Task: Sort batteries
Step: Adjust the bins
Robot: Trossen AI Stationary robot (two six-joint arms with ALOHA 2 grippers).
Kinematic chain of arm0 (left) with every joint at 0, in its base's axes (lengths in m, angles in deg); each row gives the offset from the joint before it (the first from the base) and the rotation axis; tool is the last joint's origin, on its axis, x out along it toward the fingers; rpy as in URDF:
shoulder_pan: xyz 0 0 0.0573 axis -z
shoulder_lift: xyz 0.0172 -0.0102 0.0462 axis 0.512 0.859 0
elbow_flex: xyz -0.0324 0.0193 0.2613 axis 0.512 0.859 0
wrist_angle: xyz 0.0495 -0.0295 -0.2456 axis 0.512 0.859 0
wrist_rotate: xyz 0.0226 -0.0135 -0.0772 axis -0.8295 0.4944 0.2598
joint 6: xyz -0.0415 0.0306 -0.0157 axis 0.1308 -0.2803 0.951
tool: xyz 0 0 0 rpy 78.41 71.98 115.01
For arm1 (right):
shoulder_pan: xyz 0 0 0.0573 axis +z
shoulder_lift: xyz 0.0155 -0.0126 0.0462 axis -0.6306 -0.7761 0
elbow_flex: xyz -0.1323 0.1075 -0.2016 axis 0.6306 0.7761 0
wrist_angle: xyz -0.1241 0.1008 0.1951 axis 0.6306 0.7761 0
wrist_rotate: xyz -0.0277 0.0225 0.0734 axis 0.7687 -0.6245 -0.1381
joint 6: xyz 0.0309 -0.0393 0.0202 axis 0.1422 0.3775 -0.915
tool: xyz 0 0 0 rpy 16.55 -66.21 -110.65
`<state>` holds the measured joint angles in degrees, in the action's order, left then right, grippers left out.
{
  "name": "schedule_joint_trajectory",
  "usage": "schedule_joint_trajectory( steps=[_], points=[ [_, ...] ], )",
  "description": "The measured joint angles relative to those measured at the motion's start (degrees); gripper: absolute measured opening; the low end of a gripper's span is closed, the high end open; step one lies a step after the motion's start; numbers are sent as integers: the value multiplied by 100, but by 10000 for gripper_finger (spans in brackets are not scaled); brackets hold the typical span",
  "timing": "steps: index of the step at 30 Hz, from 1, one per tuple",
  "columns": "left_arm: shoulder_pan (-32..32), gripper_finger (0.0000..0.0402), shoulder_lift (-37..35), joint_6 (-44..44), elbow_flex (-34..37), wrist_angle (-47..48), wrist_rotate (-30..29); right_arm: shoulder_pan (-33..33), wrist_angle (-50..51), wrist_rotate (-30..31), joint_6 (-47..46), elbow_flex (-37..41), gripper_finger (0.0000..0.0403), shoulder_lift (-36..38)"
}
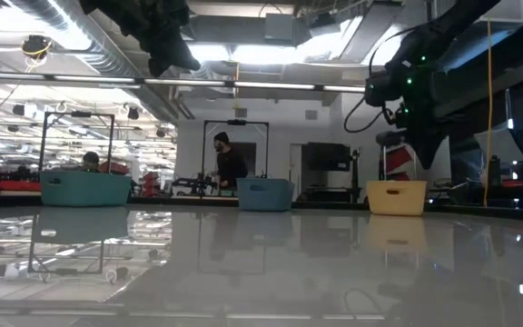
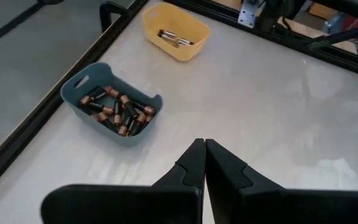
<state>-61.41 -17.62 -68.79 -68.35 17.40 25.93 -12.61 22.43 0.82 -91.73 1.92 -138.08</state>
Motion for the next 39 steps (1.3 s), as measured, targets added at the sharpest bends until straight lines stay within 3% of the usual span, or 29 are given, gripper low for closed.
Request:
schedule_joint_trajectory(
  steps=[11, 22, 32, 39],
  points=[
    [0, 3, -2, 135, 22, -285, -220, -218, -984, -1004, 273, 738, 0, -306],
    [0, 3, -2, 181, 22, -584, -223, 42, -1944, -1862, 109, 786, 0, -373],
    [-17, 3, 0, 163, 24, -594, -350, 705, -2643, -2053, -231, 783, 0, -373],
    [-14, 1, 2, 236, 24, -585, -358, 743, -1954, -1855, -208, 778, 0, -373]
  ],
)
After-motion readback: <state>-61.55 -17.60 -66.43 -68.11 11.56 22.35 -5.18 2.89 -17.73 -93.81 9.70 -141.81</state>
